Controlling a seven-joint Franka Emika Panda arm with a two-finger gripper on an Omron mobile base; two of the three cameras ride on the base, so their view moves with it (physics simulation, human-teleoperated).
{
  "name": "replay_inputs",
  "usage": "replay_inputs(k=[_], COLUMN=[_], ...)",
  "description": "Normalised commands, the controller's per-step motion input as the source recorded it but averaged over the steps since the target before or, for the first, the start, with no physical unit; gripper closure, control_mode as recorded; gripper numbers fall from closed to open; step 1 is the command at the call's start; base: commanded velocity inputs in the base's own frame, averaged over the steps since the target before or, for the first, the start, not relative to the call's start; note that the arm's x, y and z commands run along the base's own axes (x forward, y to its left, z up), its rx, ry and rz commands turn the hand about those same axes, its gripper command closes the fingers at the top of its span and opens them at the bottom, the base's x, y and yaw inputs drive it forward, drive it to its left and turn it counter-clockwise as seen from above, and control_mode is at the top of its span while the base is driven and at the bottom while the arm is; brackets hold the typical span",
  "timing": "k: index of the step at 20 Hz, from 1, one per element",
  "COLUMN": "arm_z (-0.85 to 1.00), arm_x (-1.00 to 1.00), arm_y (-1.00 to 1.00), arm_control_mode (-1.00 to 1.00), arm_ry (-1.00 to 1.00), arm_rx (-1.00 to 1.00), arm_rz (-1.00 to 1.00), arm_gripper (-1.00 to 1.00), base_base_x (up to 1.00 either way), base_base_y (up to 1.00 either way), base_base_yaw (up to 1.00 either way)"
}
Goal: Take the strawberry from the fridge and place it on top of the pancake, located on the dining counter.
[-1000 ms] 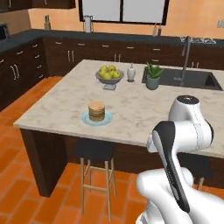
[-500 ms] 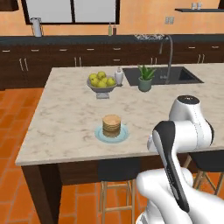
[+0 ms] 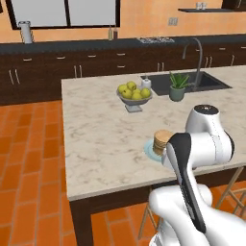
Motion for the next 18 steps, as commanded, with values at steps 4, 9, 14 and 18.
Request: replay_inputs(k=[4, 9, 14, 18], arm_z=[0.00, 0.00, 0.00, 0.02], arm_x=[0.00, 0.00, 0.00, 0.32], arm_y=[0.00, 0.00, 0.00, 0.00], arm_control_mode=[1.00, 1.00, 1.00, -1.00], arm_ry=[0.00, 0.00, 0.00, -0.14], arm_rx=[0.00, 0.00, 0.00, 0.00], arm_rz=[0.00, 0.00, 0.00, 0.03], arm_gripper=[1.00, 1.00, 1.00, 1.00], base_base_x=[0.64, 0.57, 0.16, 0.00], base_base_y=[0.43, 0.04, 0.00, 0.00], base_base_yaw=[-0.15, -0.02, 0.00, 0.00])
